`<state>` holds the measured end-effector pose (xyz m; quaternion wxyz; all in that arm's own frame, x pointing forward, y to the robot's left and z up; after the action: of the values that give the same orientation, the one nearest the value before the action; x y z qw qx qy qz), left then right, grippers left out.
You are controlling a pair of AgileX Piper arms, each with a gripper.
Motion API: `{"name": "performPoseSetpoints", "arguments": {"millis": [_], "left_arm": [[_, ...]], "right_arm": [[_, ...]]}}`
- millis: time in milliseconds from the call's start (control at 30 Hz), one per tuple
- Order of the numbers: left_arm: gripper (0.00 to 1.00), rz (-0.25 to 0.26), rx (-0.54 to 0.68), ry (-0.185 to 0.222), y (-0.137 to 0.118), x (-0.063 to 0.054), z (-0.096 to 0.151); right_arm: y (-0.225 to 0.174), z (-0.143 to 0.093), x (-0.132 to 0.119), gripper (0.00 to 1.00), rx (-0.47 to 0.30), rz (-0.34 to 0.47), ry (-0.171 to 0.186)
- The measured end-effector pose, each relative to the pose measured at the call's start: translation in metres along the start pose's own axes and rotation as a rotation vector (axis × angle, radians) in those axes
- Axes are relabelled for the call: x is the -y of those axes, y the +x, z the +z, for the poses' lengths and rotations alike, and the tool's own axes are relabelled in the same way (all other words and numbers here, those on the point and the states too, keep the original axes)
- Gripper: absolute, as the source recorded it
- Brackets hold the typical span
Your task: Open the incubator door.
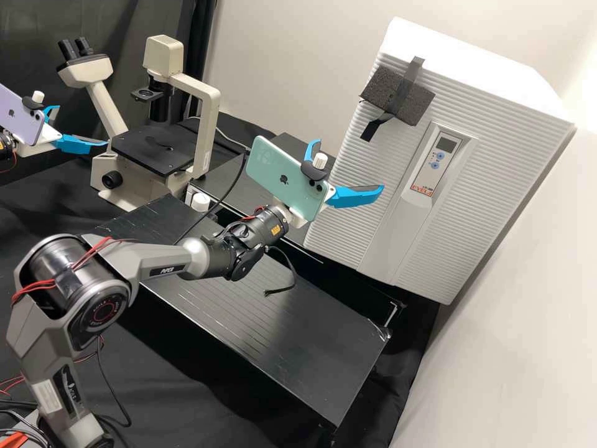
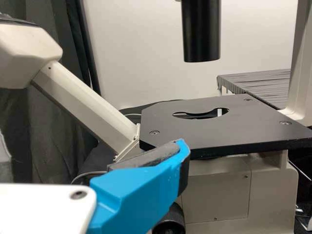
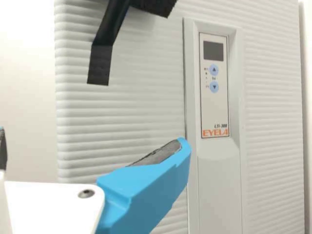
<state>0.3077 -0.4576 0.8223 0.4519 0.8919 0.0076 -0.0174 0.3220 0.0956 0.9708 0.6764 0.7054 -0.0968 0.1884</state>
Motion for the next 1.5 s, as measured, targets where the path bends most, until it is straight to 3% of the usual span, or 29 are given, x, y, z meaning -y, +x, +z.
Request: {"name": "performPoseSetpoints", "arguments": {"millis": [333,1500], "left_arm": [[1.00,0.000,0.000,0.000,0.000,0.000,0.000],[1.00,0.000,0.000,0.000,0.000,0.000,0.000]], "right_arm": [[0.006,-0.001,0.001,0.00,0.025,-0.012,-0.020],[0.012,-0.004,0.003,0.00,0.034,-0.009,-0.030]]}}
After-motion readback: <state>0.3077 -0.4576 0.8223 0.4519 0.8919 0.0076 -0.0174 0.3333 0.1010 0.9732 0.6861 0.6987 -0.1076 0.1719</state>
